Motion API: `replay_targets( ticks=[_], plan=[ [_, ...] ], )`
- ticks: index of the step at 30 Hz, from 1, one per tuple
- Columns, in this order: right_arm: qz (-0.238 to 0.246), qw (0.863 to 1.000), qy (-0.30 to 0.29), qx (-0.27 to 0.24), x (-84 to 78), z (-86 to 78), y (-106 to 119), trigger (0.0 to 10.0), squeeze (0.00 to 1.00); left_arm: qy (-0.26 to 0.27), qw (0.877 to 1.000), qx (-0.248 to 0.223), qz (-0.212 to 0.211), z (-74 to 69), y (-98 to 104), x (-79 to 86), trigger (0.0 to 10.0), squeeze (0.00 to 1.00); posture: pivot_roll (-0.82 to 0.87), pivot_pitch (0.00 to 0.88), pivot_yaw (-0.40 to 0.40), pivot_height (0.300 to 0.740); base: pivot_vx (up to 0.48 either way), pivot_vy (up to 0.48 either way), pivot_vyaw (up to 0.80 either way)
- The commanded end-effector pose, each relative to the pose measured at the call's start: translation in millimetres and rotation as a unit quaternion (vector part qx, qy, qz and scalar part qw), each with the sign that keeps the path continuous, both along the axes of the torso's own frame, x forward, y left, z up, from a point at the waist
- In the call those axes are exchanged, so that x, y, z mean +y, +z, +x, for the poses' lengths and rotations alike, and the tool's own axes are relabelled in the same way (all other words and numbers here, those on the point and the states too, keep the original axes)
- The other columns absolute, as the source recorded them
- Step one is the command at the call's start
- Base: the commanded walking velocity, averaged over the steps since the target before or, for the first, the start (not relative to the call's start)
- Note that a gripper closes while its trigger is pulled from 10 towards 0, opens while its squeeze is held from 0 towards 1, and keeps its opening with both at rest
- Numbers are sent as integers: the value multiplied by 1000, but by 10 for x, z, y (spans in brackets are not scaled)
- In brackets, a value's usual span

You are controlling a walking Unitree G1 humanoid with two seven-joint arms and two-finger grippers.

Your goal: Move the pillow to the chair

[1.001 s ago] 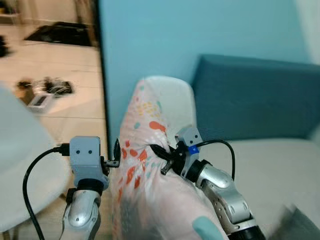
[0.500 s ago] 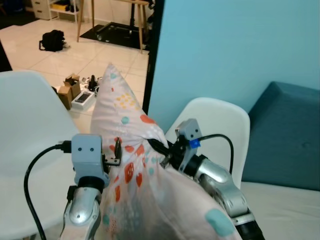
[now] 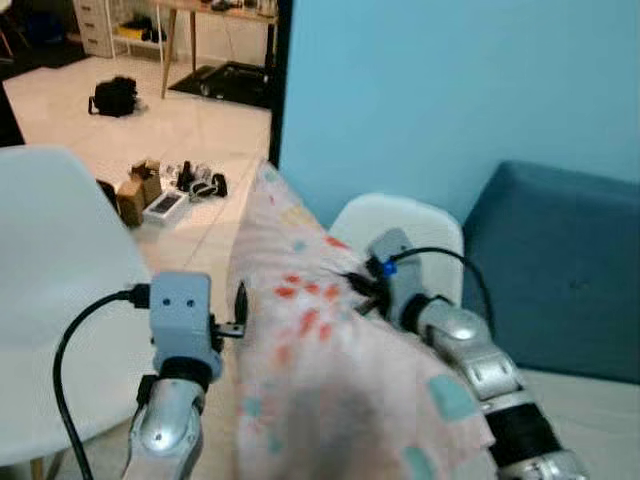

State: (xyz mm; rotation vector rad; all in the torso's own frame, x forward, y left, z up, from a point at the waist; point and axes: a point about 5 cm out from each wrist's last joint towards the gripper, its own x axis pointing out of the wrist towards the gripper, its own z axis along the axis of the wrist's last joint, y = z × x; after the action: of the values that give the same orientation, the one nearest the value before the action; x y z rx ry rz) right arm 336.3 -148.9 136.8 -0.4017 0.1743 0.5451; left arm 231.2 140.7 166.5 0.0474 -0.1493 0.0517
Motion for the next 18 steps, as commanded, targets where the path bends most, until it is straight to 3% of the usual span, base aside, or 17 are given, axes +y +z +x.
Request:
replay_targets(
  ticks=[1,5,9,11,16,18],
  plan=[
    [-46,998,-2,-31,-42,74,106,10000,0,-5,1000,8,-1,-13,-23,0,10000,0,34,0,-143,740,0,0,0],
    [-98,995,35,-2,-47,82,-7,10000,0,-13,1000,8,-4,-15,-21,-14,10000,0,38,0,-144,740,0,0,0],
    [-151,987,49,-4,-71,125,-52,10000,0,-17,1000,9,-4,-20,-22,-24,10000,0,42,0,-147,740,0,0,0],
    [-199,979,46,-18,-105,227,-45,10000,0,-21,1000,8,-6,-29,-20,-33,10000,0,50,0,-151,740,0,0,0],
    [-227,972,38,-50,-85,344,31,10000,0,-24,1000,7,-9,-54,-14,-34,10000,0,53,0,-151,740,0,0,0],
    [-269,959,30,-87,-40,439,109,10000,0,-27,1000,6,-10,-70,-3,-33,10000,0,63,0,-153,740,0,0,0]
  ],
)
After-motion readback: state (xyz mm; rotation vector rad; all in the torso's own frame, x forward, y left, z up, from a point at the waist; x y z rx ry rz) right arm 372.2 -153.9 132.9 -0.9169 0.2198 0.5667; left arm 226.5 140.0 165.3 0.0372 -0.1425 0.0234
